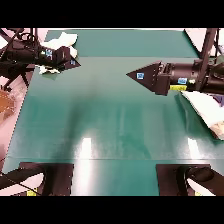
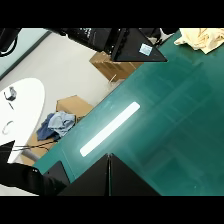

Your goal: Fold the shirts.

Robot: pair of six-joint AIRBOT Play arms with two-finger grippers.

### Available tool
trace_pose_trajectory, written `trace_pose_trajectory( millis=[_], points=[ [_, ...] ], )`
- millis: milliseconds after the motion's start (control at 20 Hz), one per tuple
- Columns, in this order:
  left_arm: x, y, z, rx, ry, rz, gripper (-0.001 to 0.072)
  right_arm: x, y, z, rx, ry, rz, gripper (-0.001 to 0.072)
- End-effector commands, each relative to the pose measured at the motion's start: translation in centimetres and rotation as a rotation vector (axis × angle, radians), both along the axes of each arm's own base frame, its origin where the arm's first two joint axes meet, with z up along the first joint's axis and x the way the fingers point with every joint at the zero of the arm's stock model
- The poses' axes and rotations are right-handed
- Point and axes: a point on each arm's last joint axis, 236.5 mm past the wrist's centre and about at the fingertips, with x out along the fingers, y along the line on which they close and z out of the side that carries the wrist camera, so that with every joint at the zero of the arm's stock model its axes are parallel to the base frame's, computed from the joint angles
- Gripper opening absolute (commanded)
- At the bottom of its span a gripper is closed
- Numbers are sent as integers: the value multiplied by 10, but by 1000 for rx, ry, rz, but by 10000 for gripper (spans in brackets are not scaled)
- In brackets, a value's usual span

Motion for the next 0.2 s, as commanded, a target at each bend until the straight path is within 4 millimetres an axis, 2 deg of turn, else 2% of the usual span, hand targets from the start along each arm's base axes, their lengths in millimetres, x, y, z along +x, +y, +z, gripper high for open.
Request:
trace_pose_trajectory(
  millis=[0,150],
  points=[
    [0,0,1,0,-1,-1,27,0,0,1,1,-2,-1,22],
    [0,0,1,0,-1,-1,27,0,0,1,1,-2,-1,22]
  ],
)
